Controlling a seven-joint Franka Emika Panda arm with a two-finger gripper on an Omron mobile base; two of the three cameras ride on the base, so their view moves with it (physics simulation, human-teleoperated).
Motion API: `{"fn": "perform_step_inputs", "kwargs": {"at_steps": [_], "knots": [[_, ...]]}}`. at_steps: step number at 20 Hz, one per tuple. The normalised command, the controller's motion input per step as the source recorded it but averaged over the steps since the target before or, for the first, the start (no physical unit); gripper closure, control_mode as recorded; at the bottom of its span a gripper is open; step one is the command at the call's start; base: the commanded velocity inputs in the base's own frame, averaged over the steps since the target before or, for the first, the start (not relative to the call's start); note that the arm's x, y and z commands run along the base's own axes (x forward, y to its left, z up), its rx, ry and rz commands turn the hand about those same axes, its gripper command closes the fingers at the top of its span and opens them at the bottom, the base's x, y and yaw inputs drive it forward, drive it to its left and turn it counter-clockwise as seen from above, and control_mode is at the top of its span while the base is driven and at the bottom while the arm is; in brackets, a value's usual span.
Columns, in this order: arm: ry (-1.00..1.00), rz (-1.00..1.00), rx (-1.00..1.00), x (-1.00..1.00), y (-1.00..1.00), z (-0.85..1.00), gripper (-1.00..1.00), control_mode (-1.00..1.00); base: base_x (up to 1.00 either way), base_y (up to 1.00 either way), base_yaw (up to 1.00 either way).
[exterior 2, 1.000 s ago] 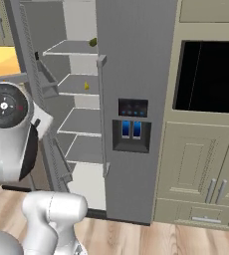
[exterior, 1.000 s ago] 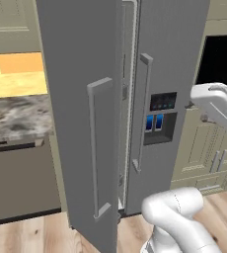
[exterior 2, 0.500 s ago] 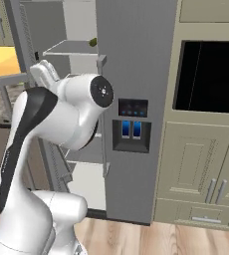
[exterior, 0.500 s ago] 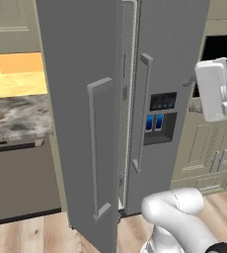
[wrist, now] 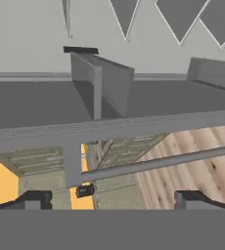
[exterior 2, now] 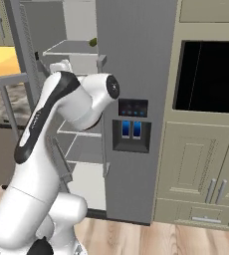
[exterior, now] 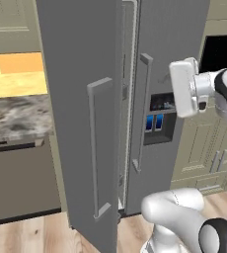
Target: Take the lemon wedge from the fridge and place it on the plate with fish on the dining counter.
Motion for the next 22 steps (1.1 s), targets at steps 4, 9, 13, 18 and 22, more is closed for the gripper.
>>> {"fn": "perform_step_inputs", "kwargs": {"at_steps": [4,9,13,18,22], "knots": [[0.2,0.11,0.25,0.86,0.0,-0.05,-1.0,-1.0,0.0,0.0,0.0],[0.18,0.09,0.07,0.28,0.0,-0.02,-1.0,-1.0,0.0,0.0,0.0],[0.19,0.09,-0.02,0.64,0.06,-0.19,-1.0,-1.0,0.0,0.0,0.0],[0.23,0.11,-0.01,0.71,0.38,-0.14,-1.0,-1.0,0.0,0.0,0.0],[0.17,0.1,-0.01,0.66,0.43,-0.07,-1.0,-1.0,0.0,0.0,0.0]]}}
